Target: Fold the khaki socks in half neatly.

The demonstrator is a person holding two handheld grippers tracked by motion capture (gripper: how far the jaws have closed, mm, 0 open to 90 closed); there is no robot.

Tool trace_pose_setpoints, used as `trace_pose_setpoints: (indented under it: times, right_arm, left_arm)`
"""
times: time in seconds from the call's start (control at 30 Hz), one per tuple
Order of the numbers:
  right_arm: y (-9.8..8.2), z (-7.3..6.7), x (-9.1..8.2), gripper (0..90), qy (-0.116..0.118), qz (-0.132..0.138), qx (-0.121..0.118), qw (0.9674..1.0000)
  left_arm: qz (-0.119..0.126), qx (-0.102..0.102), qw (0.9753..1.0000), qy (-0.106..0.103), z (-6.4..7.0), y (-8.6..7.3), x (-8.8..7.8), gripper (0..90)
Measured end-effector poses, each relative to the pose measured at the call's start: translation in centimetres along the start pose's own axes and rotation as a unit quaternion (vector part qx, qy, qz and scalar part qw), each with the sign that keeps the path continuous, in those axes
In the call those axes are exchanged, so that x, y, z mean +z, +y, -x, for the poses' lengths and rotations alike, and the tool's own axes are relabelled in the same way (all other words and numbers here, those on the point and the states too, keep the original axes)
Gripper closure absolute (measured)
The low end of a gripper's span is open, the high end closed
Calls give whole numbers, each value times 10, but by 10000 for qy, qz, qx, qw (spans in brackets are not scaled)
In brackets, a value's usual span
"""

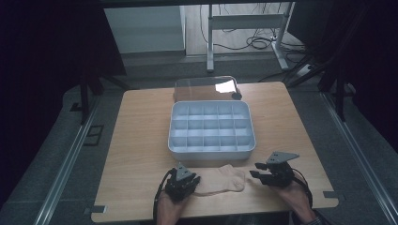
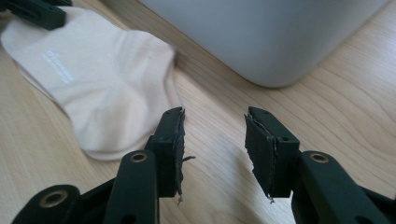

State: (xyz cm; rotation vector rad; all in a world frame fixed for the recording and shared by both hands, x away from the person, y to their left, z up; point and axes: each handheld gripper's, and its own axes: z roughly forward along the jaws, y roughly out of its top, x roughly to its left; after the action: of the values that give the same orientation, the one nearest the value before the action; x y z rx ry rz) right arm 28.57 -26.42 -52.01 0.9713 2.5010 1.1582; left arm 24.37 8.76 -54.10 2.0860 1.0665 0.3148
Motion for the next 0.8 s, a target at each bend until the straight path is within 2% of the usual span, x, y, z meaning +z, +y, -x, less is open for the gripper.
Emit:
trace_pose_setpoints:
  times: [0.1,0.13,0.23,0.33,0.63,0.8]
  right_arm:
    - [5,-6,2,629,111,-30,-86,9999]
    - [8,-10,5,650,216,-56,-146,9996]
    - [11,-14,8,668,305,-96,-196,9993]
    - [16,-21,14,707,510,-125,-296,9982]
    - [37,-47,41,891,968,-168,-613,9933]
    - [46,-61,60,895,1134,-259,-742,9904]
  left_arm:
    - [-4,-105,9999,-119,0,0,0,783]
    - [-6,-112,9998,-139,0,0,0,816]
    - [-7,-163,9997,-179,-1,0,0,826]
    - [-5,-152,9997,-168,0,0,0,836]
    - [1,-150,9998,-151,0,0,0,838]
    - [0,-105,9999,-130,1,0,0,837]
